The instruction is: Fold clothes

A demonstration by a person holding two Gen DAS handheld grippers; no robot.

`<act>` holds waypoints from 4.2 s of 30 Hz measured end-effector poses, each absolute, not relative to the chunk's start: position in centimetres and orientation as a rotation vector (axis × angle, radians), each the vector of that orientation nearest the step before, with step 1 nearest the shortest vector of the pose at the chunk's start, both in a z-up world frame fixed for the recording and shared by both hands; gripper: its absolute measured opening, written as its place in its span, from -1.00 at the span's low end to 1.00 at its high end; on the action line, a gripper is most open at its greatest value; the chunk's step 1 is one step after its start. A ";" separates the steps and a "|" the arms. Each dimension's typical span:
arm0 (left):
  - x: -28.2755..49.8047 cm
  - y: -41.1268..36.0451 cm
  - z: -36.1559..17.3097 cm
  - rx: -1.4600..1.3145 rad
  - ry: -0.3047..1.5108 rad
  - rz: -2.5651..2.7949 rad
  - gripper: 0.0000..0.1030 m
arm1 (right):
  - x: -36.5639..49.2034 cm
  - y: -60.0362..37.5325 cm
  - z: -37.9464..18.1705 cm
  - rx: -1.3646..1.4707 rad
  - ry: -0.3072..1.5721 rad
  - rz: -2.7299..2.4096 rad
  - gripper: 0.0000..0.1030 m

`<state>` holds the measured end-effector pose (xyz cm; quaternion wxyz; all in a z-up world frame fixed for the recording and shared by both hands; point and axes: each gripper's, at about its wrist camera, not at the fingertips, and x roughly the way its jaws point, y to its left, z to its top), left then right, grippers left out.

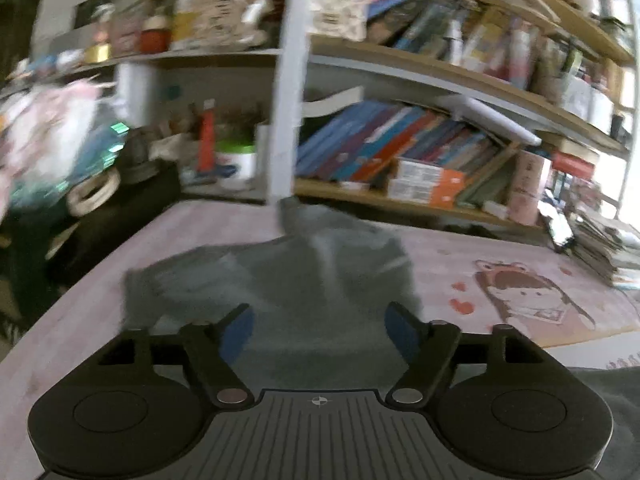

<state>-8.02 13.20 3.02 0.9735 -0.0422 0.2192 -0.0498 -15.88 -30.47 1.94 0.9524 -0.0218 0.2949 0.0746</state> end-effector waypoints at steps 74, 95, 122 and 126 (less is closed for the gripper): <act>-1.4 16.7 -1.7 -0.182 0.595 0.004 1.00 | 6.4 2.6 7.6 -0.093 0.545 1.140 -0.61; -1.3 16.7 -1.7 -0.185 0.602 0.002 1.00 | 15.0 -12.4 0.7 0.473 0.926 0.521 0.02; -1.1 16.8 -1.7 -0.187 0.609 0.001 1.00 | -0.3 -27.2 15.7 0.694 0.204 0.236 -0.80; -1.1 16.8 -1.7 -0.185 0.610 0.002 1.00 | 1.2 -27.6 14.7 0.658 0.168 0.128 -0.71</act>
